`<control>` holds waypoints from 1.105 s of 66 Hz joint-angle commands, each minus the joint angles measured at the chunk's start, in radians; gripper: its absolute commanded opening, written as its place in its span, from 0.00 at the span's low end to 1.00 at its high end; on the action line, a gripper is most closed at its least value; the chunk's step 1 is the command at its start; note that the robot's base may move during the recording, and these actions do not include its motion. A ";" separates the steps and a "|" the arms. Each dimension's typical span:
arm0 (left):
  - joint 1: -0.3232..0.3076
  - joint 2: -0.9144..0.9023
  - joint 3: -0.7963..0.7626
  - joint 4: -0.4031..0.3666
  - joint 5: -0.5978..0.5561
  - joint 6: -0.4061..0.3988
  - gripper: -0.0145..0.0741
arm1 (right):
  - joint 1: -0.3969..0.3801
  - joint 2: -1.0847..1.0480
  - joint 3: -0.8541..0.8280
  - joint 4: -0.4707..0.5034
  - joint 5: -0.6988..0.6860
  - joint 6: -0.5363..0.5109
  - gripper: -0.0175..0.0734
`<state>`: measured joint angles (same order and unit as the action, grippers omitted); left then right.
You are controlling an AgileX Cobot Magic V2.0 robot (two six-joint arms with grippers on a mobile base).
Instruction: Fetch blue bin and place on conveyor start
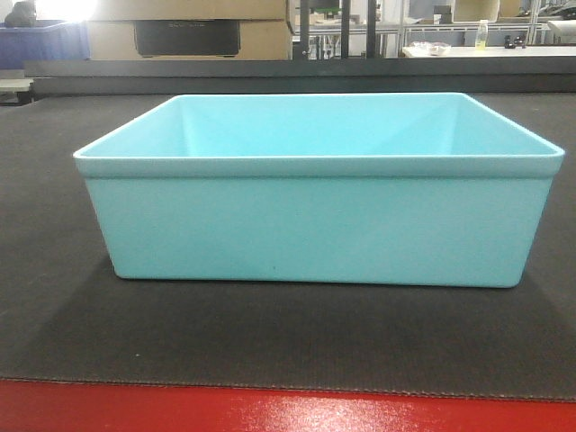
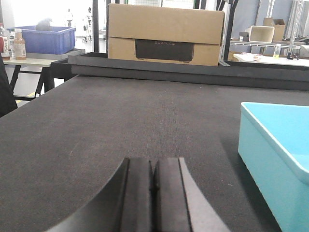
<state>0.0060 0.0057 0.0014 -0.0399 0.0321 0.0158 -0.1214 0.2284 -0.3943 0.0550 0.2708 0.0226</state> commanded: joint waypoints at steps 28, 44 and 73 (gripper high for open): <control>0.000 -0.006 -0.001 -0.003 -0.020 0.003 0.04 | -0.045 -0.228 0.394 0.057 -0.207 -0.078 0.01; 0.000 -0.006 -0.001 -0.003 -0.020 0.003 0.04 | -0.045 -0.228 0.394 0.042 -0.205 -0.078 0.01; 0.000 -0.006 -0.001 -0.003 -0.020 0.003 0.04 | -0.045 -0.228 0.394 0.042 -0.205 -0.078 0.01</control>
<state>0.0060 0.0057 0.0014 -0.0399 0.0284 0.0158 -0.1599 0.0037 0.0000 0.1054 0.0907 -0.0453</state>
